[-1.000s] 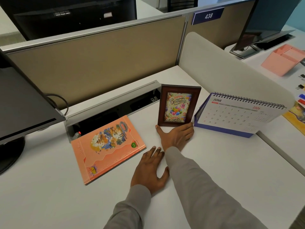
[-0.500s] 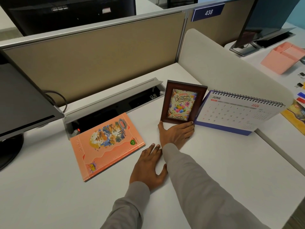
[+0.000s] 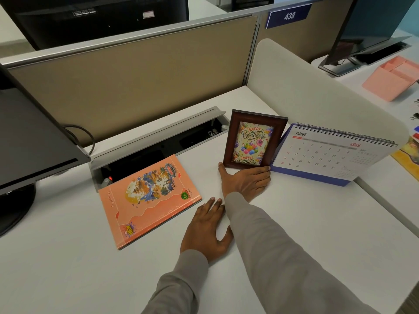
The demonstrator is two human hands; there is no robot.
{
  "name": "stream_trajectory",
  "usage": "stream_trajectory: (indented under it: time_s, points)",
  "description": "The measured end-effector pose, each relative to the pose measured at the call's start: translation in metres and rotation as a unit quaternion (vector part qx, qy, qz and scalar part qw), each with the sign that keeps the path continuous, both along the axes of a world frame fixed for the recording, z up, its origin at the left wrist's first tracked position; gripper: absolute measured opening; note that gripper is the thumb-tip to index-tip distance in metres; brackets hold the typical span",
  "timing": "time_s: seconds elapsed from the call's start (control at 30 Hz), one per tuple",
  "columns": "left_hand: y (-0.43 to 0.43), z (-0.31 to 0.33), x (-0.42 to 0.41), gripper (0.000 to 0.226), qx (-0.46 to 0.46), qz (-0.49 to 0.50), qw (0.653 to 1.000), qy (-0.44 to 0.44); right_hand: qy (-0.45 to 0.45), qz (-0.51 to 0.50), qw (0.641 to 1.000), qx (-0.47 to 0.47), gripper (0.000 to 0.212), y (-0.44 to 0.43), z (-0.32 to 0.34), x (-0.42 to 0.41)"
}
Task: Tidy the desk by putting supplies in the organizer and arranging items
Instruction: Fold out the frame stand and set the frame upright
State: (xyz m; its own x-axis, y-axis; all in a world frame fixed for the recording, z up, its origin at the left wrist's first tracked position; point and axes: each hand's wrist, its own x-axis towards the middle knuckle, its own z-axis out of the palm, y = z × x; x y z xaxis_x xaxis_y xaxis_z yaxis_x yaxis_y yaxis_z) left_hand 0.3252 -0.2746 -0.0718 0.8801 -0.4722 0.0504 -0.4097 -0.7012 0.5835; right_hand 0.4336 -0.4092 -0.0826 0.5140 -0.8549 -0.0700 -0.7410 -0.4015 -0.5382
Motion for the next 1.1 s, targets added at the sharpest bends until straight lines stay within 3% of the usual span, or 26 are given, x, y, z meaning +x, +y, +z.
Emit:
stream_trajectory:
  time_s: [0.5,0.73,1.1]
  points:
    - [-0.001,0.002,-0.001,0.071,0.006,0.005,1.0,0.005,0.067,-0.015,0.997,-0.039,0.147,0.007,0.018,-0.004]
    - [-0.001,0.0,-0.002,0.071,0.011,0.007,1.0,0.008,0.077,-0.002,0.997,-0.013,0.149,0.005,0.02,-0.006]
    - [-0.001,0.002,-0.001,0.068,0.012,0.009,1.0,-0.012,0.069,0.052,0.995,-0.048,0.137,0.008,0.011,-0.028]
